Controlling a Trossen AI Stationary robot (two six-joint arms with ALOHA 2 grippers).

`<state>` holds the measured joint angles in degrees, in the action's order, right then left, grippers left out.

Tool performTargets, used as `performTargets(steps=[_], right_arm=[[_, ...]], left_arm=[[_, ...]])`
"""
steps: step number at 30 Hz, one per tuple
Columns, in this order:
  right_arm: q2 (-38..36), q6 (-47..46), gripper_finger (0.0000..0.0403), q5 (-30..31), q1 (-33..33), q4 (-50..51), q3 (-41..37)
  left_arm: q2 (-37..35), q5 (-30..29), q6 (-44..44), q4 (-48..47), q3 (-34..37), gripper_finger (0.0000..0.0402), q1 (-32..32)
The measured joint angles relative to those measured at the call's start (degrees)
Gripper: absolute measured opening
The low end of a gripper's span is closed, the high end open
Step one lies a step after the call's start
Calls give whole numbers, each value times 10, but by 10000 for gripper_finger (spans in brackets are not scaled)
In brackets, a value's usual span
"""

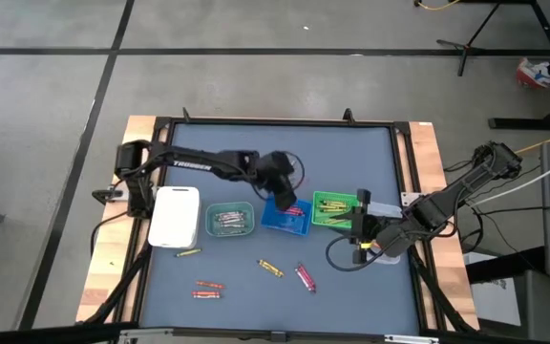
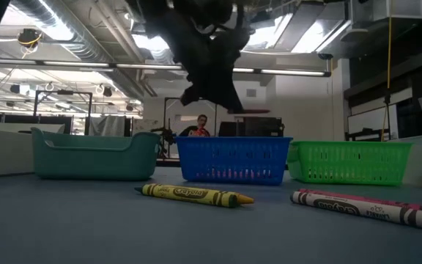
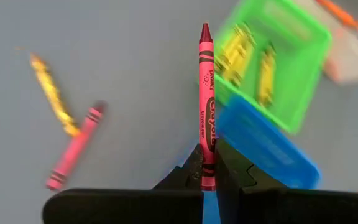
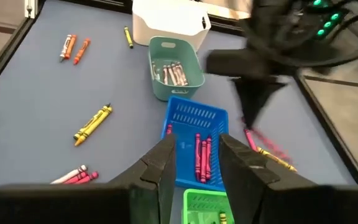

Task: Sort crayons
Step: Put the red crayon into the blue bin, then put the green crayon into the green bin

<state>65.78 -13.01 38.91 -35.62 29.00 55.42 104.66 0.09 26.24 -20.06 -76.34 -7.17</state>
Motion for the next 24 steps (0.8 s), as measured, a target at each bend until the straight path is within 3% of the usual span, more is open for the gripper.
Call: performTargets(steps=[6, 13, 17, 24], right_arm=[[0, 2, 117, 54, 0, 0, 0], [0, 45, 117, 99, 13, -9, 0], [0, 45, 117, 76, 48, -21, 0], [0, 44, 117, -20, 123, -23, 0]], left_arm=[[4, 2, 0, -28, 0, 1, 64], [4, -76, 0, -38, 0, 7, 114], [4, -105, 0, -40, 0, 26, 131], [4, -141, 0, -40, 0, 60, 149]])
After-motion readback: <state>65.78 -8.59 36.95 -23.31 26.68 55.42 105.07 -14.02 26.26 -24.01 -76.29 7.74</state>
